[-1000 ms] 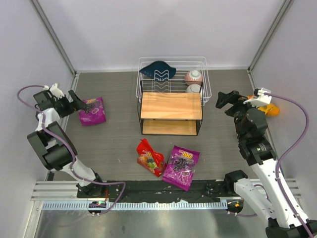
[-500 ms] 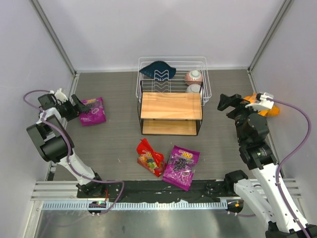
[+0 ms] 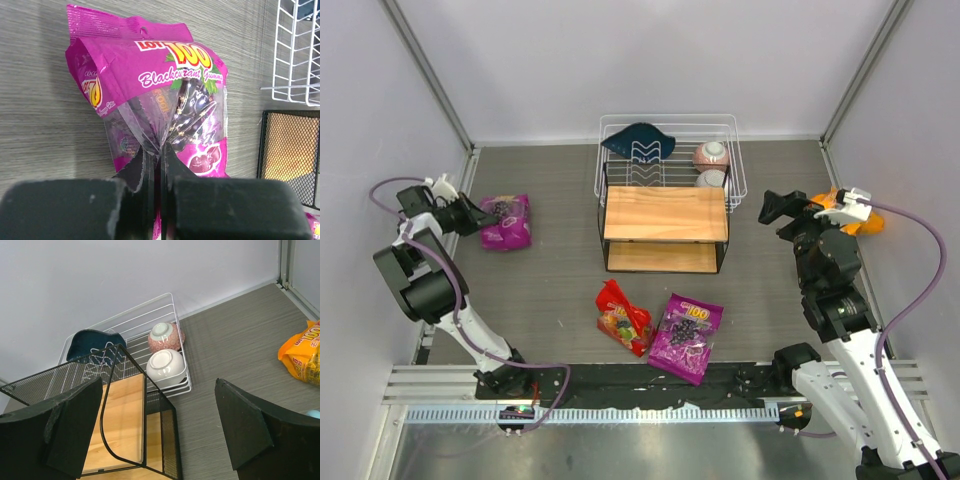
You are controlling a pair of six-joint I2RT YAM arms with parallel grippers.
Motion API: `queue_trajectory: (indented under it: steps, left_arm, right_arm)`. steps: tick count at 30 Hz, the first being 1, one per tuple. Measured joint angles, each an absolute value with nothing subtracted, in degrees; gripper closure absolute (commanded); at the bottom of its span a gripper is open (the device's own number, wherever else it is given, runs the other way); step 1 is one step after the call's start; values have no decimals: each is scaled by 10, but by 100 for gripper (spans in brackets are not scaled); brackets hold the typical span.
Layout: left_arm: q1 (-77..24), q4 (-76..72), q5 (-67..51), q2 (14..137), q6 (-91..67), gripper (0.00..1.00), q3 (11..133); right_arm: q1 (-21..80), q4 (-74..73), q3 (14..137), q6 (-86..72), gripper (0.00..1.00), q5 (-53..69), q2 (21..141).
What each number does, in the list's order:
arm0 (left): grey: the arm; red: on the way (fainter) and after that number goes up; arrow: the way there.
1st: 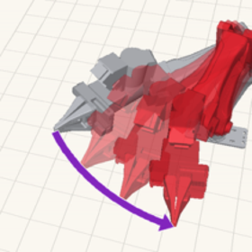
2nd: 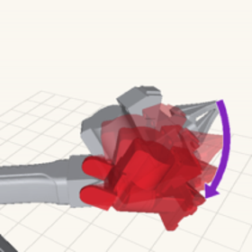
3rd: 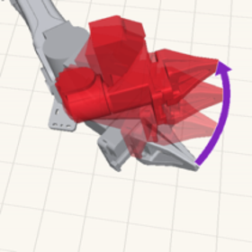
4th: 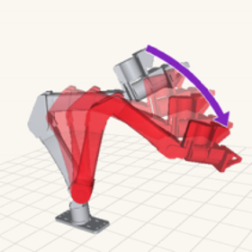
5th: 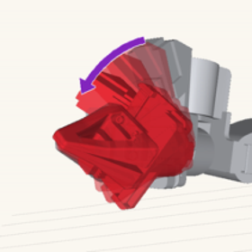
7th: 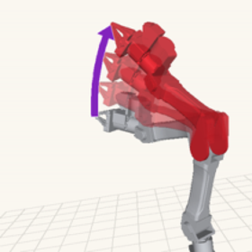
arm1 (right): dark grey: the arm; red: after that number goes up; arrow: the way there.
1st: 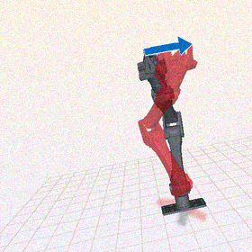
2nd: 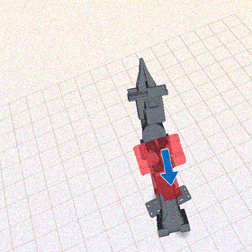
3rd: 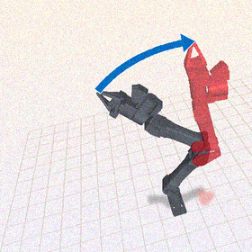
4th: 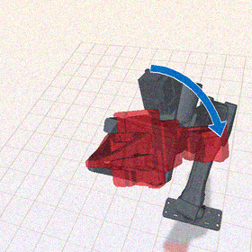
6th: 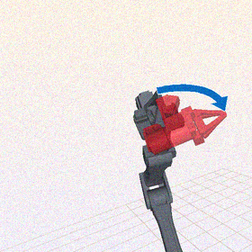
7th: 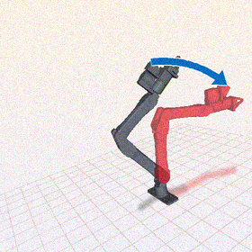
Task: Place and organize the candy bags onto the shelf
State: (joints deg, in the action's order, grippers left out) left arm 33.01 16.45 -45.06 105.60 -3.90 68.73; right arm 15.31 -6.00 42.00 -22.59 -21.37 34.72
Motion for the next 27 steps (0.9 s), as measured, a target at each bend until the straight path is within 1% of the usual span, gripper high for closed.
queue_trajectory:
  steps: [8, 15, 20, 25, 27]
  left_arm:
    - [327, 207, -472, 1047, -6, 100, 703]
    - [316, 288, -465, 985, -2, 100, 722]
    - [298, 323, -480, 920, -59, 100, 811]
    - [274, 327, -498, 871, -144, 100, 933]
    - [248, 327, -497, 860, -179, 100, 987]
  right_arm:
    - [153, -60, 413, -226, 0, -215, 344]
    - [153, -58, 412, -226, 0, -215, 342]
    - [153, -55, 412, -227, 0, -215, 342]
    - [153, -52, 411, -227, 0, -215, 342]
    - [153, -52, 411, -227, 0, -215, 342]
